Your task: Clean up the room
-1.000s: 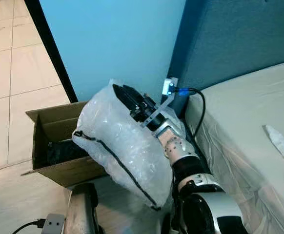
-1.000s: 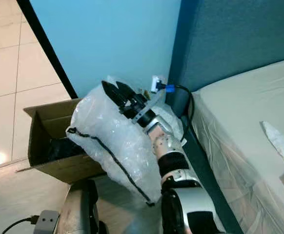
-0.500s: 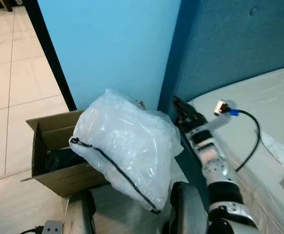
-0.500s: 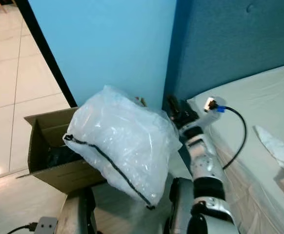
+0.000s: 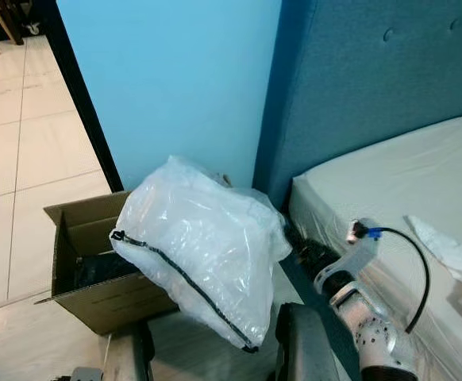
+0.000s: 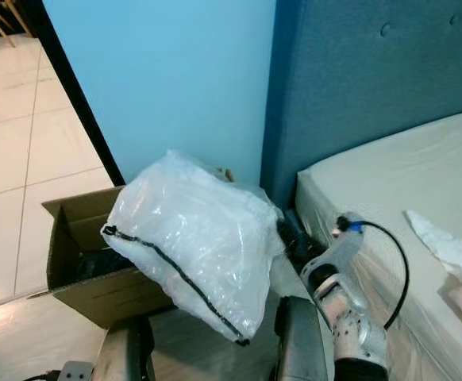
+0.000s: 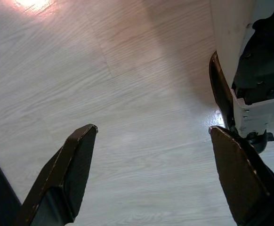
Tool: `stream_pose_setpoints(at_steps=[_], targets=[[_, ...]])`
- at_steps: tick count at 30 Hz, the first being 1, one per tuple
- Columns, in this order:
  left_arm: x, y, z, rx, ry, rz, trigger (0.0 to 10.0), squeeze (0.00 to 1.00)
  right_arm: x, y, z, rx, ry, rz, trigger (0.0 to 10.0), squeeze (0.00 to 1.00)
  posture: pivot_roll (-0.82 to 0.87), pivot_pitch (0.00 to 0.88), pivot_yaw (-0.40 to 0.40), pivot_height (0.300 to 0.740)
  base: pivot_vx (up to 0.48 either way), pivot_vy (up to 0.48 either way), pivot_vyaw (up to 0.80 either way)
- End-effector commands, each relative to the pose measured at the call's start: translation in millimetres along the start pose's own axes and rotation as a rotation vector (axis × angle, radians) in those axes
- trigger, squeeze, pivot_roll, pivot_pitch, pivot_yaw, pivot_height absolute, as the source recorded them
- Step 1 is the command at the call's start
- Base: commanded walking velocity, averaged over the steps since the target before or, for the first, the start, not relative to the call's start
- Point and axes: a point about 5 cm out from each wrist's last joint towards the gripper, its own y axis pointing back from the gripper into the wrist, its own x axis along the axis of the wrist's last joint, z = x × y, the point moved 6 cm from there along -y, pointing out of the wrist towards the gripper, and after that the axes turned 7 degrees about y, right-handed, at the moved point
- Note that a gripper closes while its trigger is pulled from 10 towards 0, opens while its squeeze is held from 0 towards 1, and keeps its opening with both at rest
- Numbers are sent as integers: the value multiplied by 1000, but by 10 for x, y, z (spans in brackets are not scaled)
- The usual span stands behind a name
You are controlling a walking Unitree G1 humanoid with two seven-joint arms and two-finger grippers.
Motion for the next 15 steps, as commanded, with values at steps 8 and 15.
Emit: stream_pose_setpoints(at_steps=[8,15], targets=[[160,-21,280,-96,-60,42,10000,0,-429,-161,-28,-103,8,-179,10000,0,-57,104,-22,468,0,0,0],[176,-23,260,-93,-67,46,10000,0,-489,-247,21,-173,24,-195,10000,0,-38,108,-11,468,0,0,0]])
